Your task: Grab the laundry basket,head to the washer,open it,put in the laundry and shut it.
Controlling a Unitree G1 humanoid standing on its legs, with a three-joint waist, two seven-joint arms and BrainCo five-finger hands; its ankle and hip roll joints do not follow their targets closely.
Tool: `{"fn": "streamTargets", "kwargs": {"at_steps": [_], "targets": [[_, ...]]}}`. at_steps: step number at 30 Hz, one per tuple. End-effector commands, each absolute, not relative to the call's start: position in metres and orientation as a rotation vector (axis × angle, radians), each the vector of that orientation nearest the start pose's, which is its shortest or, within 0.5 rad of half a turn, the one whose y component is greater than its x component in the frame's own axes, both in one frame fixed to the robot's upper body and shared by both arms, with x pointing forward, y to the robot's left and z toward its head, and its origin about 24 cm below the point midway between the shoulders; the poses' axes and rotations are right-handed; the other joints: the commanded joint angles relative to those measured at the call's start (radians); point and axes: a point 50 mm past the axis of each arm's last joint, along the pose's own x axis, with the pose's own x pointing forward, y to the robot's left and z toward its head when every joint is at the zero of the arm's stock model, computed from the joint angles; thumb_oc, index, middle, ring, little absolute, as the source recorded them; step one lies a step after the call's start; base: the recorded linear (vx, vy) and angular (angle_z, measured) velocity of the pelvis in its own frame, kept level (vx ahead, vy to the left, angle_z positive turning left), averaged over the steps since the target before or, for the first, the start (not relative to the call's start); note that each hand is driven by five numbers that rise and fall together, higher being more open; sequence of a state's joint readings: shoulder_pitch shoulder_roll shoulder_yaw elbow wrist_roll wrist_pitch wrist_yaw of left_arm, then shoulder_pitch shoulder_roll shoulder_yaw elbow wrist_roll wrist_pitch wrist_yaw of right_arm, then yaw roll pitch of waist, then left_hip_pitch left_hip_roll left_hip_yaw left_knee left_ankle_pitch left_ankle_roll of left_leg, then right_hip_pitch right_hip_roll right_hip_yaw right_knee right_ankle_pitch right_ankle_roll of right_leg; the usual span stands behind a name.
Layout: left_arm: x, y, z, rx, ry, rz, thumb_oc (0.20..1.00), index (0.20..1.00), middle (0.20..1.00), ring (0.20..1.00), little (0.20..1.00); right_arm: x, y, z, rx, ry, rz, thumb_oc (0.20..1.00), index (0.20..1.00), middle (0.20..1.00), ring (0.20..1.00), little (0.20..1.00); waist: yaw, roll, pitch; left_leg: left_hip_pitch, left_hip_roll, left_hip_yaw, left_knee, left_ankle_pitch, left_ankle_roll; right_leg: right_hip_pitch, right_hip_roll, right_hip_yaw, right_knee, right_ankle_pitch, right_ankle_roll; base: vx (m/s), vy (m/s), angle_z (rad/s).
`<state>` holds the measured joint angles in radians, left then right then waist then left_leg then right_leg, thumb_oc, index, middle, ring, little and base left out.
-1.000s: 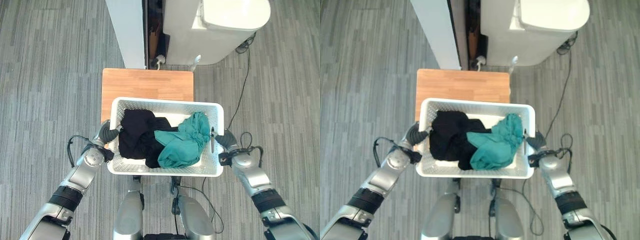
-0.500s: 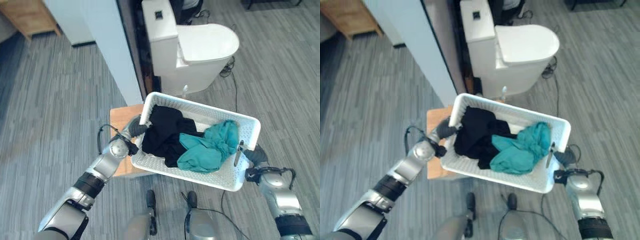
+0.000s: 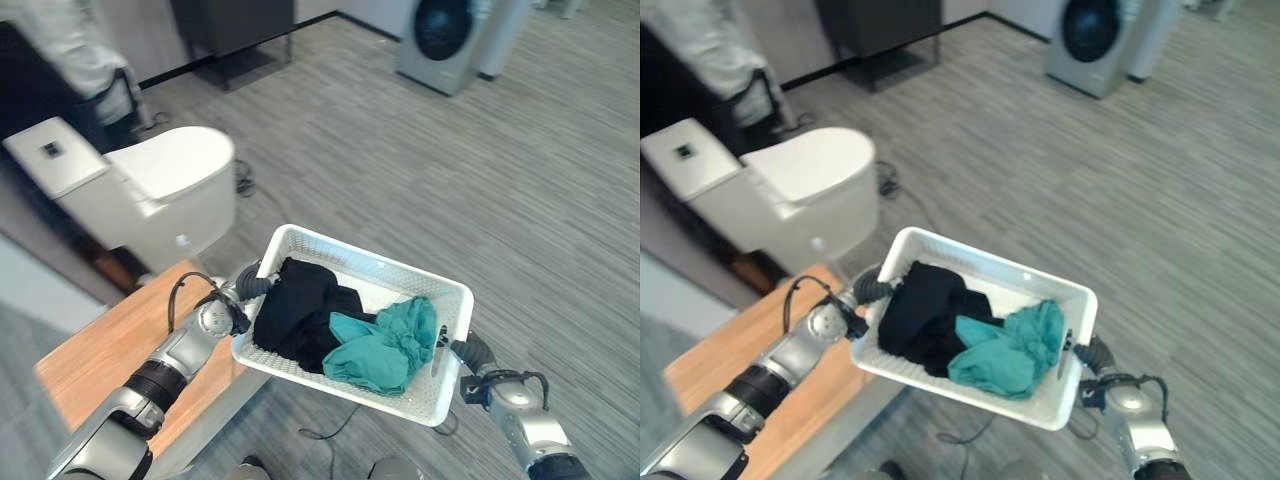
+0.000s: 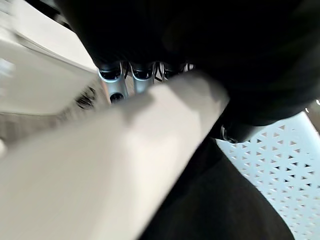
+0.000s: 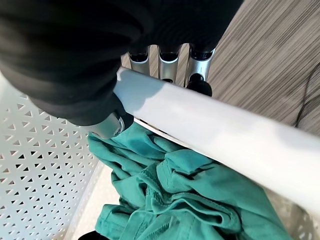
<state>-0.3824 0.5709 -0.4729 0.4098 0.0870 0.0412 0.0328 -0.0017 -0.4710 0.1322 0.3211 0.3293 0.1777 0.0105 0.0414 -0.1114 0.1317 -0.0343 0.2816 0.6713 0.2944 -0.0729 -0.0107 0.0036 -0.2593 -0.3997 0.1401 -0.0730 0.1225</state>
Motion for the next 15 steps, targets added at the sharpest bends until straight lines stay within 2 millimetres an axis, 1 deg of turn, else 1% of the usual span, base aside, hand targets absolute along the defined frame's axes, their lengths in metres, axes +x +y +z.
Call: {"fn": "streamTargets", "kwargs": {"at_steps": [1, 2, 3, 4, 5, 6, 7, 8, 10, 11, 12, 13, 14, 15], "targets": [[0.333, 0.212, 0.085, 0.752, -0.017, -0.092, 0.200, 0.200, 0.200, 0.200, 0.200, 0.241, -0.266, 0.007, -0.195, 0.380, 0.015, 0.200, 0.200, 0.200, 0.200, 0.200, 0.015, 0.020, -0.033, -0.049, 0.025, -0.048, -0.195, 0.158, -0.106, 0.101, 0.042, 0.015, -0.060, -0.056, 0.037, -0.08, -0.356, -0.62], [0.332, 0.212, 0.084, 0.751, -0.016, -0.092, 0.200, 0.200, 0.200, 0.200, 0.200, 0.241, -0.266, 0.006, -0.196, 0.381, 0.016, 0.200, 0.200, 0.200, 0.200, 0.200, 0.014, 0.023, -0.034, -0.047, 0.030, -0.050, -0.200, 0.167, -0.111, 0.102, 0.049, 0.015, -0.062, -0.056, 0.033, -0.10, -0.433, -0.53], [0.331, 0.213, 0.083, 0.740, -0.015, -0.090, 0.200, 0.200, 0.200, 0.200, 0.200, 0.239, -0.266, 0.008, -0.195, 0.377, 0.024, 0.200, 0.200, 0.200, 0.200, 0.200, 0.011, 0.024, -0.031, -0.051, 0.033, -0.092, -0.218, 0.183, -0.119, 0.101, 0.073, 0.033, -0.080, -0.065, 0.027, -0.08, -0.225, -0.33], [0.331, 0.211, 0.080, 0.734, -0.006, -0.091, 0.200, 0.200, 0.200, 0.200, 0.200, 0.240, -0.267, 0.009, -0.201, 0.374, 0.029, 0.200, 0.200, 0.200, 0.200, 0.200, 0.017, 0.023, -0.021, -0.062, 0.030, -0.160, -0.230, 0.204, -0.131, 0.100, 0.093, 0.051, -0.091, -0.070, 0.019, -0.18, -0.384, -0.33], [0.331, 0.207, 0.077, 0.720, -0.006, -0.097, 0.200, 0.200, 0.200, 0.200, 0.200, 0.241, -0.272, 0.014, -0.212, 0.354, 0.017, 0.200, 0.200, 0.200, 0.200, 0.200, 0.026, 0.028, 0.004, -0.090, 0.003, -0.332, -0.255, 0.212, -0.140, 0.104, 0.126, 0.064, -0.114, -0.075, -0.003, -0.26, -0.424, -0.37], [0.329, 0.208, 0.075, 0.709, -0.005, -0.085, 0.200, 0.200, 0.200, 0.200, 0.200, 0.244, -0.271, 0.019, -0.208, 0.332, 0.020, 0.200, 0.200, 0.200, 0.200, 0.200, 0.052, 0.023, 0.027, -0.115, -0.058, -0.507, -0.236, 0.175, -0.113, 0.096, 0.140, 0.079, -0.127, -0.052, -0.018, -0.21, -0.372, -0.27], [0.326, 0.210, 0.073, 0.702, -0.002, -0.082, 0.200, 0.200, 0.200, 0.200, 0.200, 0.246, -0.270, 0.020, -0.198, 0.323, 0.024, 0.200, 0.200, 0.200, 0.200, 0.200, 0.065, 0.019, 0.033, -0.115, -0.106, -0.584, -0.219, 0.135, -0.100, 0.099, 0.146, 0.097, -0.133, -0.048, -0.022, -0.11, -0.234, -0.37], [0.323, 0.209, 0.069, 0.697, 0.006, -0.088, 0.200, 0.200, 0.200, 0.200, 0.200, 0.247, -0.268, 0.020, -0.189, 0.317, 0.025, 0.200, 0.200, 0.200, 0.200, 0.200, 0.075, 0.018, 0.037, -0.115, -0.155, -0.634, -0.202, 0.105, -0.091, 0.102, 0.150, 0.108, -0.134, -0.044, -0.025, 0.01, -0.120, -0.54], [0.321, 0.207, 0.068, 0.697, 0.006, -0.099, 0.200, 0.200, 0.200, 0.200, 0.200, 0.247, -0.268, 0.019, -0.180, 0.314, 0.017, 0.200, 0.200, 0.200, 0.200, 0.200, 0.079, 0.018, 0.038, -0.133, -0.221, -0.674, -0.164, 0.083, -0.081, 0.102, 0.158, 0.114, -0.127, -0.044, -0.034, 0.01, -0.053, -0.60], [0.320, 0.207, 0.067, 0.705, 0.011, -0.099, 0.200, 0.200, 0.200, 0.200, 0.200, 0.248, -0.266, 0.019, -0.171, 0.312, 0.016, 0.200, 0.200, 0.200, 0.200, 0.200, 0.076, 0.025, 0.031, -0.123, -0.236, -0.695, -0.178, 0.071, -0.070, 0.097, 0.170, 0.123, -0.118, -0.050, -0.037, 0.01, -0.013, -0.15], [0.320, 0.207, 0.066, 0.705, 0.011, -0.099, 0.200, 0.200, 0.200, 0.200, 0.200, 0.248, -0.266, 0.019, -0.171, 0.313, 0.016, 0.200, 0.200, 0.200, 0.200, 0.200, 0.076, 0.025, 0.031, -0.120, -0.236, -0.694, -0.181, 0.071, -0.070, 0.097, 0.170, 0.124, -0.116, -0.051, -0.037, 0.05, 0.001, -0.11], [0.319, 0.206, 0.065, 0.706, 0.017, -0.107, 0.200, 0.200, 0.200, 0.200, 0.200, 0.247, -0.266, 0.018, -0.162, 0.315, 0.014, 0.200, 0.200, 0.200, 0.200, 0.200, 0.074, 0.030, 0.027, -0.107, -0.240, -0.705, -0.193, 0.070, -0.060, 0.099, 0.178, 0.129, -0.109, -0.056, -0.042, 0.06, 0.004, -0.09], [0.317, 0.205, 0.062, 0.707, 0.024, -0.112, 0.200, 0.200, 0.200, 0.200, 0.200, 0.249, -0.263, 0.017, -0.143, 0.307, 0.013, 0.200, 0.200, 0.200, 0.200, 0.200, 0.071, 0.030, 0.021, -0.102, -0.271, -0.750, -0.188, 0.067, -0.053, 0.098, 0.183, 0.142, -0.100, -0.058, -0.046, 0.06, -0.001, -0.16], [0.318, 0.203, 0.063, 0.710, 0.020, -0.119, 0.200, 0.200, 0.200, 0.200, 0.200, 0.249, -0.262, 0.017, -0.130, 0.303, 0.010, 0.200, 0.200, 0.200, 0.200, 0.200, 0.061, 0.028, 0.022, -0.109, -0.272, -0.737, -0.183, 0.073, -0.056, 0.098, 0.181, 0.137, -0.100, -0.059, -0.046, 0.03, 0.001, -0.14]]}}
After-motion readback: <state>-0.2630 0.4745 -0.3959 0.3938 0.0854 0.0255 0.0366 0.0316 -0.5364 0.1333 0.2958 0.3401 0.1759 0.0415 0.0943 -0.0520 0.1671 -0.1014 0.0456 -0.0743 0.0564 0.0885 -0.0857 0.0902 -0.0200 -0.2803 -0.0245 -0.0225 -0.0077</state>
